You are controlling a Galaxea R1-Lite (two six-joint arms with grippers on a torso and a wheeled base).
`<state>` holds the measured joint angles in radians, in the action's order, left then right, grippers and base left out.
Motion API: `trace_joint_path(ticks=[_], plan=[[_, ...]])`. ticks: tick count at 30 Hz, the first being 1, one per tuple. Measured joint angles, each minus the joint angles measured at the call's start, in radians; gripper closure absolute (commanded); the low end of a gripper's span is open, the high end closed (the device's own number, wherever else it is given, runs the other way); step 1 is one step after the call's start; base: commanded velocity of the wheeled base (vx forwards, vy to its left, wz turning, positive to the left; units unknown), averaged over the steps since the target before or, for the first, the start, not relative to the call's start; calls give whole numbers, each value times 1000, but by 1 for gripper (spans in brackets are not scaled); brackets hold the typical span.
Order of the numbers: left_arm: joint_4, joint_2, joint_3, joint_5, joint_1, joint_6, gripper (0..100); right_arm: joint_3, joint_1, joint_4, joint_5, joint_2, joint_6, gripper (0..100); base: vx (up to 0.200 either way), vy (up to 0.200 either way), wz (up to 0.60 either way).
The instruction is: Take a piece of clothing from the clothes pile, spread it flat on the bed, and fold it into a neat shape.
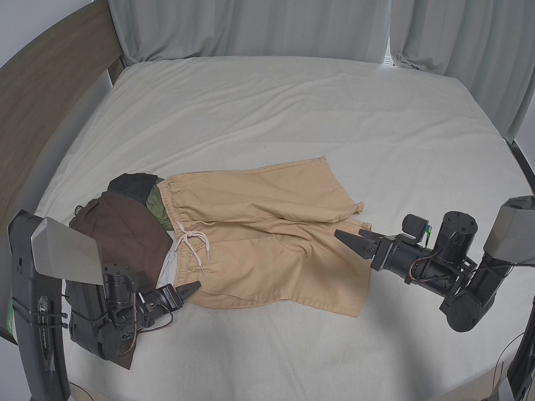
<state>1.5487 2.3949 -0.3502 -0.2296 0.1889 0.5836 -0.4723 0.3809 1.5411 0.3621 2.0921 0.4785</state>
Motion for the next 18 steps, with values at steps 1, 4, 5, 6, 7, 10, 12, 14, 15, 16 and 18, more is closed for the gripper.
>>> trace_joint_path(ticks=[1,4,5,6,7,10,12,14,15,16,18], plan=[[0,3,-3,2,1,0,0,0,1,0,0,0,0,0,0,0,0],[1,10,-13,4,4,0,0,0,1,0,0,0,0,0,0,0,0],[1,12,-15,4,4,0,0,0,1,0,0,0,0,0,0,0,0],[1,14,-18,4,4,0,0,1,1,0,-1,0,0,0,0,0,0],[2,16,-20,4,4,0,0,1,1,0,0,0,0,0,0,0,0],[4,21,-31,6,4,0,0,1,1,0,0,0,0,0,0,0,0],[4,23,-36,8,3,2,100,4,1,0,-1,0,0,0,0,0,0],[3,25,-39,12,2,6,100,10,1,0,0,0,0,0,0,0,0],[3,26,-40,13,1,7,100,12,1,0,-1,0,-1,0,0,0,0],[2,26,-40,14,0,8,100,15,1,0,-1,0,-1,0,0,0,0],[2,27,-41,14,-1,8,100,20,0,0,-1,-1,-1,0,0,0,0]])
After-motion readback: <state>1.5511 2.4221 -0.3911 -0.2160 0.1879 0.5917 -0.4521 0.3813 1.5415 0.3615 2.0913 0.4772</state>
